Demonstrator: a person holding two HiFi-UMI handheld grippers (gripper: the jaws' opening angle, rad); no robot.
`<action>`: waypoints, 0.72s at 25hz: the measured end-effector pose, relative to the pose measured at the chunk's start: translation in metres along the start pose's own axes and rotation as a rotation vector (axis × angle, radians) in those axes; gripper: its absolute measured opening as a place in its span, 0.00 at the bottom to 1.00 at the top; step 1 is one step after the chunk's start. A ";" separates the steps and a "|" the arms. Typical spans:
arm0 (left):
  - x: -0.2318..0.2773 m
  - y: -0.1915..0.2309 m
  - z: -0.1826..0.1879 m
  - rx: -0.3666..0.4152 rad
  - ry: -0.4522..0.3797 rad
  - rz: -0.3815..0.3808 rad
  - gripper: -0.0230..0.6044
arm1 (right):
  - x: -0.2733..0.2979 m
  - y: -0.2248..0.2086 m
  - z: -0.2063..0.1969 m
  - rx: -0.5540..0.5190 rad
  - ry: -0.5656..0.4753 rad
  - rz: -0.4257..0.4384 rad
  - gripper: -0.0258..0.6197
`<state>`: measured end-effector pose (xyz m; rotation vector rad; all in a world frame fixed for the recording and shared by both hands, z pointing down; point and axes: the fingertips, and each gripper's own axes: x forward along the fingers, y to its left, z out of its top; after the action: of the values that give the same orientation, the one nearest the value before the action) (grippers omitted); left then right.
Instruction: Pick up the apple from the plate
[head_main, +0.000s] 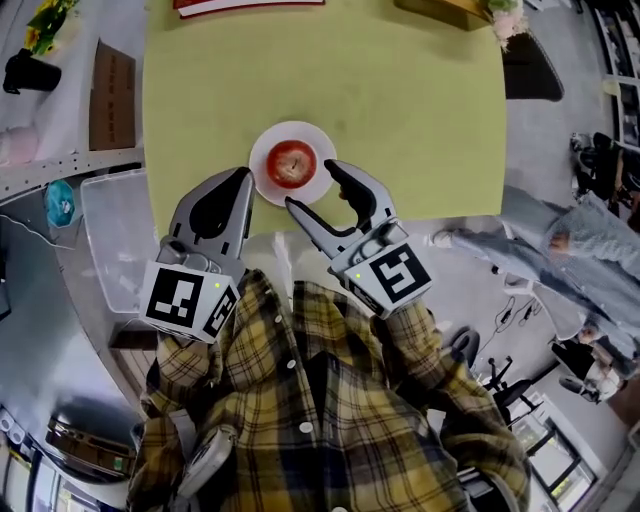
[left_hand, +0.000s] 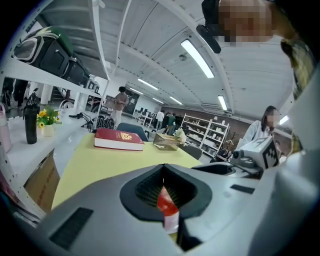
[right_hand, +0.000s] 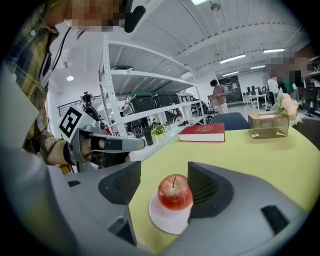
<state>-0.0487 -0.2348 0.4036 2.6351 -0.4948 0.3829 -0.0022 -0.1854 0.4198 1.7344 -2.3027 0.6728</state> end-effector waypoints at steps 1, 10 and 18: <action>0.001 0.002 -0.002 -0.003 0.002 0.001 0.05 | 0.003 0.000 -0.003 -0.008 0.005 0.000 0.47; 0.007 0.016 -0.018 -0.025 0.019 0.012 0.05 | 0.023 -0.006 -0.033 -0.050 0.046 -0.036 0.59; 0.009 0.019 -0.032 -0.043 0.030 0.028 0.05 | 0.034 -0.015 -0.052 -0.064 0.062 -0.060 0.63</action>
<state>-0.0539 -0.2384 0.4415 2.5797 -0.5254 0.4159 -0.0051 -0.1940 0.4833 1.7223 -2.1972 0.6250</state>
